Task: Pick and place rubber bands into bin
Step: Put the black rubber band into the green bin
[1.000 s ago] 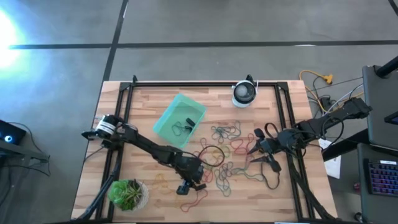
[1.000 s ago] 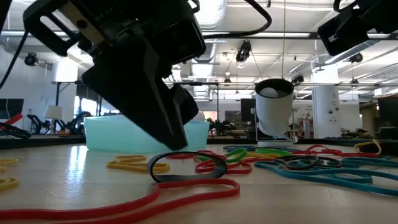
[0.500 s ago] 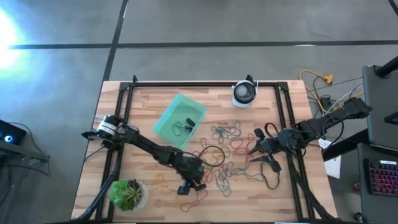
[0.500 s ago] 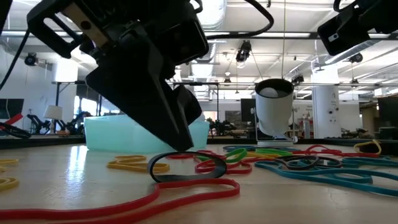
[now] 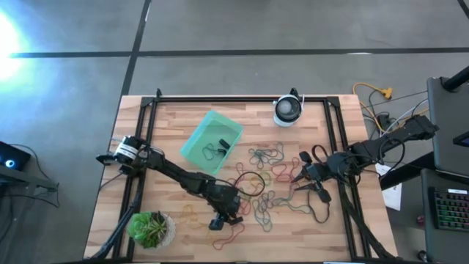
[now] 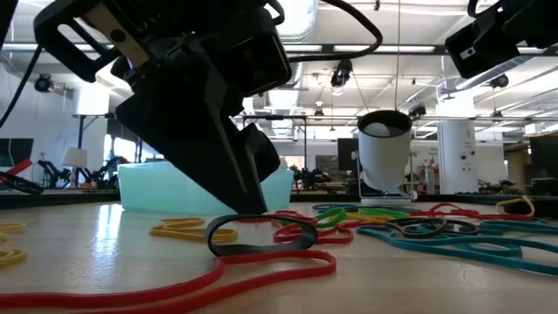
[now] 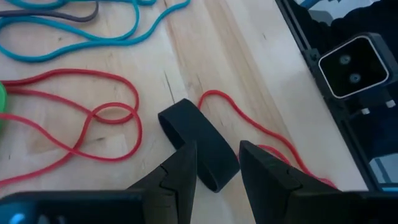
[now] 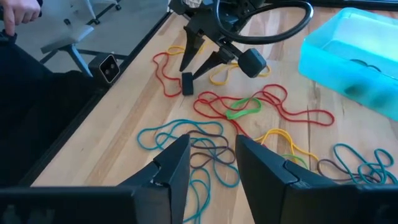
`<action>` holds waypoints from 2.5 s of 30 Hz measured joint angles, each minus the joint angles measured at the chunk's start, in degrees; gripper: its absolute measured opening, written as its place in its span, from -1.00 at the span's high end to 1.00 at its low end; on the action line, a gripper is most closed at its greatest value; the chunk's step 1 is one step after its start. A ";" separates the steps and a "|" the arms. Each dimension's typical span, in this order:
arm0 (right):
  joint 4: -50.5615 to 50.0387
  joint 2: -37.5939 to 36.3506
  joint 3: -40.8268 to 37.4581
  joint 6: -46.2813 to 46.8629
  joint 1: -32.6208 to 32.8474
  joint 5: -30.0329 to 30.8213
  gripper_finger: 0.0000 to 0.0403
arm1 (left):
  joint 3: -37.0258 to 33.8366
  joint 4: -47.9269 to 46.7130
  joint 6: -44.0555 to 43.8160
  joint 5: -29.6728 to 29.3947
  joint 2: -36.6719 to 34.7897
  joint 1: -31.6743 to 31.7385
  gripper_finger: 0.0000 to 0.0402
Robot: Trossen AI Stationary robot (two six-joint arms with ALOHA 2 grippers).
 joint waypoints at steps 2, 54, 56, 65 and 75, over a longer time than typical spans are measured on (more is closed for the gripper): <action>0.04 0.00 -0.04 0.00 0.00 0.00 0.39 | -0.02 -0.01 -0.68 -0.04 0.00 0.02 0.47; 3.87 1.31 -3.62 -0.65 -0.04 -0.13 0.50 | 2.67 -15.24 12.01 -17.72 -10.76 2.39 1.00; 4.62 1.77 -3.82 -1.04 -0.03 -0.11 0.51 | 2.49 -19.81 12.94 -22.24 -14.19 3.33 1.00; 6.45 2.50 -4.28 -1.90 -0.02 -0.13 0.51 | 2.13 -34.44 13.03 -35.17 -23.01 10.63 1.00; 6.92 3.41 -4.35 -1.96 -0.02 -0.13 0.56 | -2.03 -38.07 12.82 -35.82 -23.58 20.87 1.00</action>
